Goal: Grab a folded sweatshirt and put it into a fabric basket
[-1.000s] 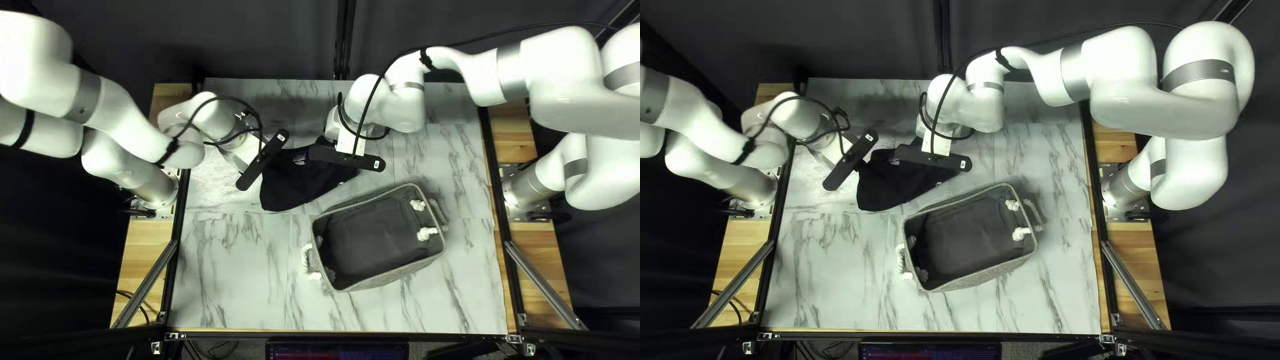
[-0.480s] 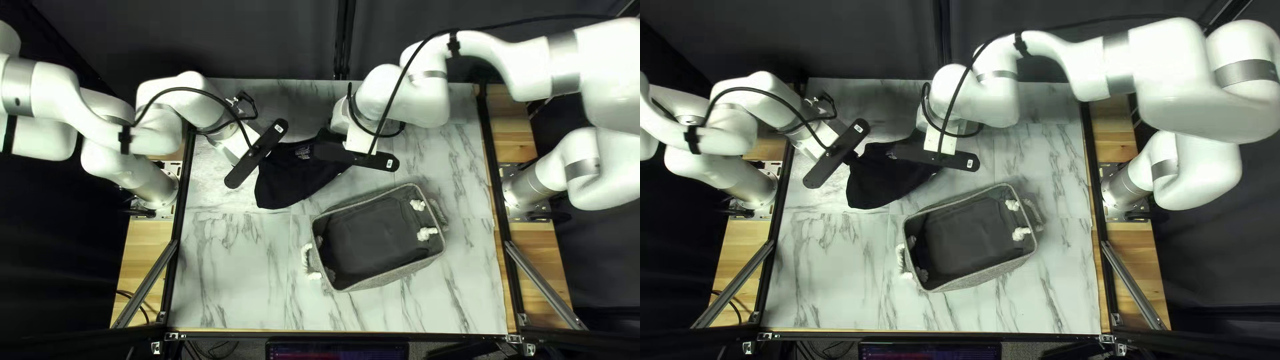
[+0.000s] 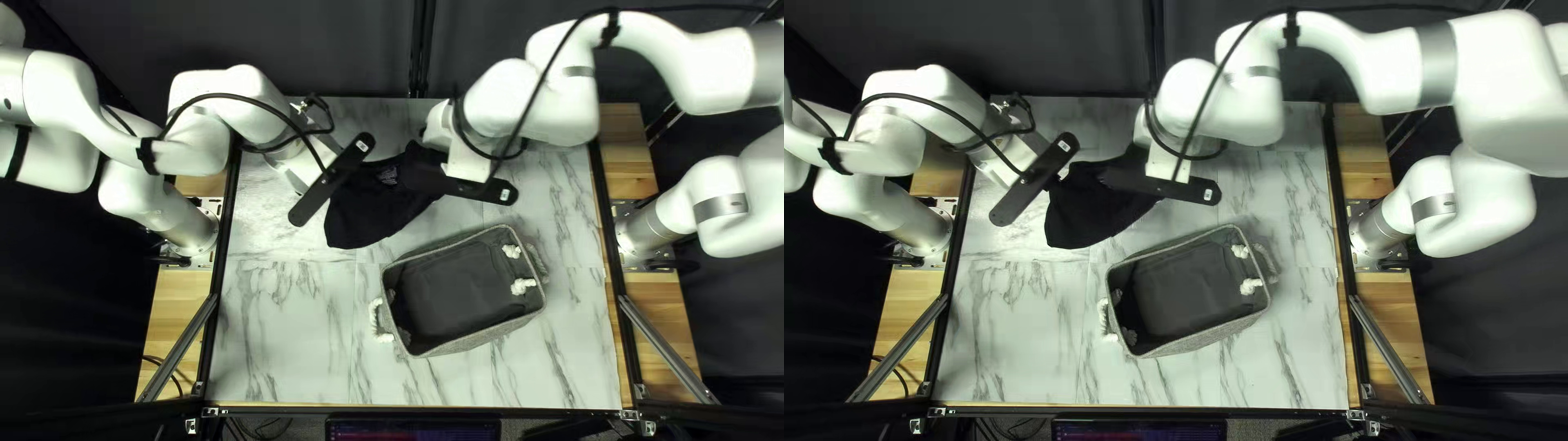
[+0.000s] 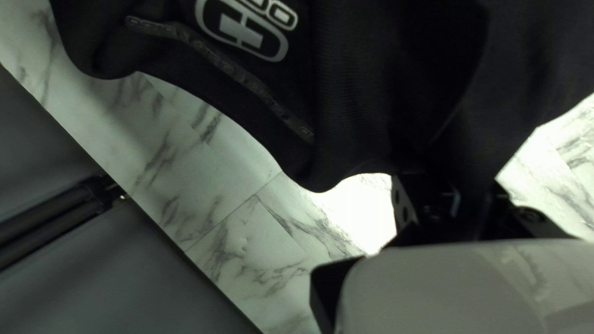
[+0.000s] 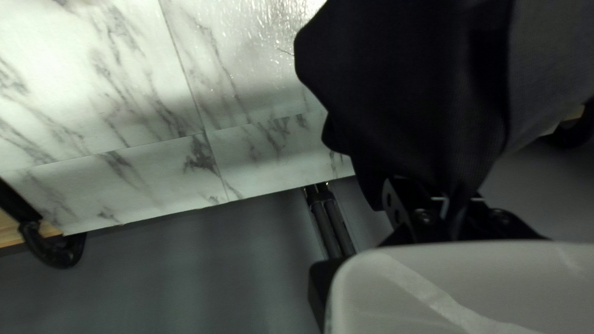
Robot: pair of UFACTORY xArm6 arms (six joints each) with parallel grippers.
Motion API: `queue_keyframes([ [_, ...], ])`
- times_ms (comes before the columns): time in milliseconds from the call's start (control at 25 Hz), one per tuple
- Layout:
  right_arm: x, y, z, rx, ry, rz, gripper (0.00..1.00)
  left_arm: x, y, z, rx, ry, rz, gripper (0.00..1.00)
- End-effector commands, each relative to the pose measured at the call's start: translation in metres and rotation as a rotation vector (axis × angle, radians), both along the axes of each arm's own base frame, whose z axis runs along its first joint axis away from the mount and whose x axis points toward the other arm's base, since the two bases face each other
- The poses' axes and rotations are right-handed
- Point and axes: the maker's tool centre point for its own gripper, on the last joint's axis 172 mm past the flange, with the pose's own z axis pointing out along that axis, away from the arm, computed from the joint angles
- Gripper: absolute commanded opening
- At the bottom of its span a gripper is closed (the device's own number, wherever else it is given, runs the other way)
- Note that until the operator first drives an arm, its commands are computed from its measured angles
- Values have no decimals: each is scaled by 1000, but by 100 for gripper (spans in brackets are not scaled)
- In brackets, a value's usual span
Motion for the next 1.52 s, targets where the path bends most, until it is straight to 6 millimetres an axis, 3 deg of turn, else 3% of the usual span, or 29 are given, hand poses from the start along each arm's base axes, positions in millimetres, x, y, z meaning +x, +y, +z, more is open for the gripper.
queue_keyframes([
  [40, -17, 28, 7, -7, -17, 1, 0, 17, -21, 4, 12, 20, -7, 0],
  [280, -39, 71, -2, -1, -47, 3, 0, 27, -47, -5, 15, 23, -8, 0],
  [440, -51, 103, -3, -1, -75, 10, 0, 38, -74, -1, 23, 28, -9, 0],
  [680, -60, 133, -8, -5, -99, 13, 0, 57, -108, -1, 31, 43, -20, 0],
  [800, -67, 145, -14, -4, -109, 2, 0, 72, -120, -11, 27, 54, -27, 0],
  [1160, -94, 164, -31, 17, -142, -25, 1, 93, -132, -20, 20, 67, -44, 0],
  [1520, -108, 153, -40, 32, -152, -53, 2, 106, -122, -41, 15, 57, -58, 0],
])
